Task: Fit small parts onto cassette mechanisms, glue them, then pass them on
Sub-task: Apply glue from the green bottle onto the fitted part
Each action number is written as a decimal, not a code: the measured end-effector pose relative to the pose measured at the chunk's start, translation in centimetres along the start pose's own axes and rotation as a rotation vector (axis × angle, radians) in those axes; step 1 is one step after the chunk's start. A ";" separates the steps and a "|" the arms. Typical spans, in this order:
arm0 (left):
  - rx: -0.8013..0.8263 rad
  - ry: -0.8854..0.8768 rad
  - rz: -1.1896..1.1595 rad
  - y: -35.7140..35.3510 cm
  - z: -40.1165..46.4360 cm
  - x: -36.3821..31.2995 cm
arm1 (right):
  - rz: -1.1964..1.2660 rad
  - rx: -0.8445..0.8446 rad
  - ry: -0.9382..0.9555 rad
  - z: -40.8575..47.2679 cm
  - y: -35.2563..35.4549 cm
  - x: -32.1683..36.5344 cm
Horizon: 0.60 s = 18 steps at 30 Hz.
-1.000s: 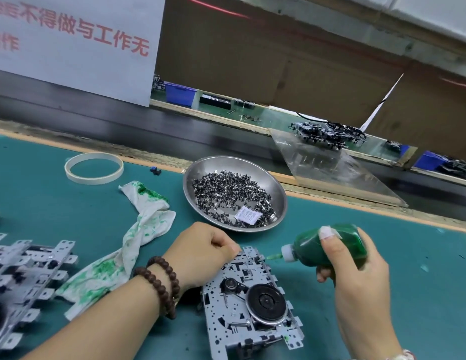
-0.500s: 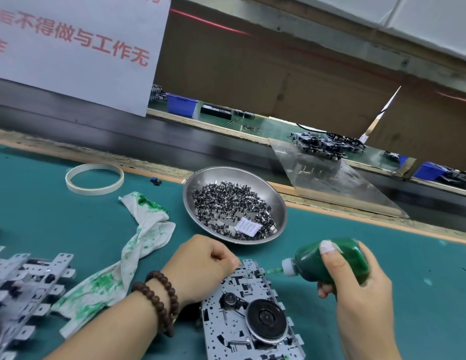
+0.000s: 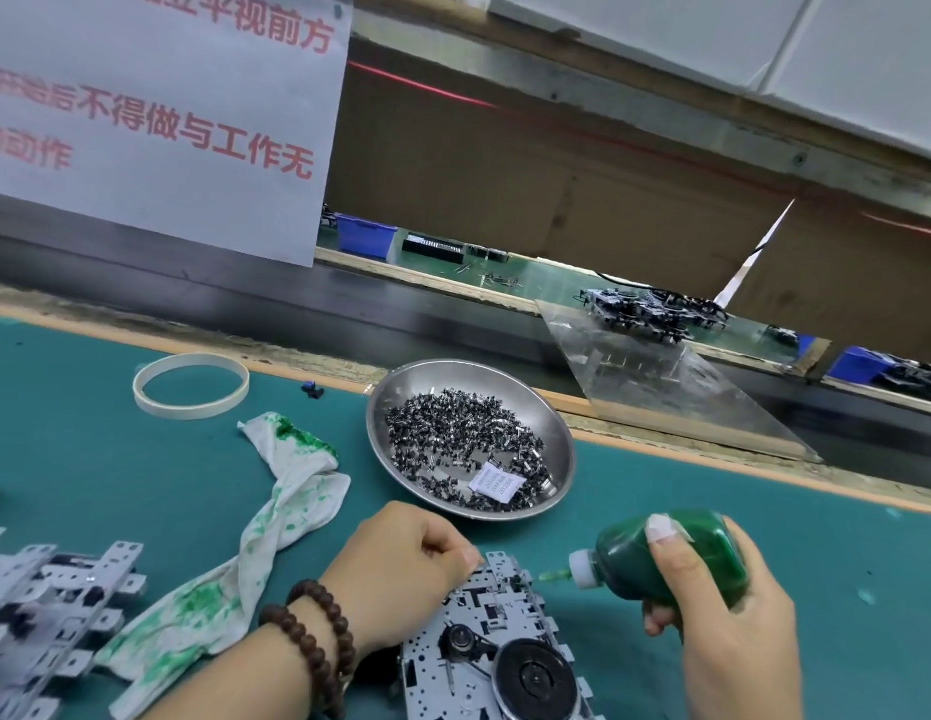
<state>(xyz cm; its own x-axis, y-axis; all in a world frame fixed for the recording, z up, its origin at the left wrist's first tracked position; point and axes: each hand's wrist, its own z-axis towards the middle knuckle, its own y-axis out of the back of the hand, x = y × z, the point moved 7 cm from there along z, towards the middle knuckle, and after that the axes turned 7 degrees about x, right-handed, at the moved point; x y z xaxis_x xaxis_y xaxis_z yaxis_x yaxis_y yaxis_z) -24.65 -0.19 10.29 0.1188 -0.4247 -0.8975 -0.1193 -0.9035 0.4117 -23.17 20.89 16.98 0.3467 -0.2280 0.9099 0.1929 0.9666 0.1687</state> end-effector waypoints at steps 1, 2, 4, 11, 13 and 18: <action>0.000 0.001 -0.002 0.0 0.0 0.0 | 0.014 -0.005 -0.001 0.0 0.1 -0.1; -0.002 0.001 -0.003 0.0 0.0 0.1 | 0.031 -0.013 -0.006 0.0 0.2 -0.2; -0.007 -0.001 -0.003 0.1 0.0 0.1 | 0.052 -0.022 -0.011 0.1 0.3 -0.4; -0.003 -0.025 0.001 0.0 0.2 0.1 | 0.032 -0.020 -0.025 0.2 0.1 -0.7; 0.003 -0.030 -0.007 -0.1 0.2 0.1 | 0.020 -0.026 -0.024 0.3 0.2 -0.6; 0.001 -0.048 -0.006 -0.1 0.2 0.2 | 0.037 -0.040 -0.034 0.4 0.4 -1.0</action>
<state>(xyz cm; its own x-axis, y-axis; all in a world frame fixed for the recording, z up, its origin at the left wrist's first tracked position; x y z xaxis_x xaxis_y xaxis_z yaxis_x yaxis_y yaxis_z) -24.85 -0.17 10.07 0.0724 -0.4158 -0.9066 -0.1196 -0.9060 0.4060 -23.77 21.54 16.32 0.3234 -0.1873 0.9275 0.2169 0.9688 0.1200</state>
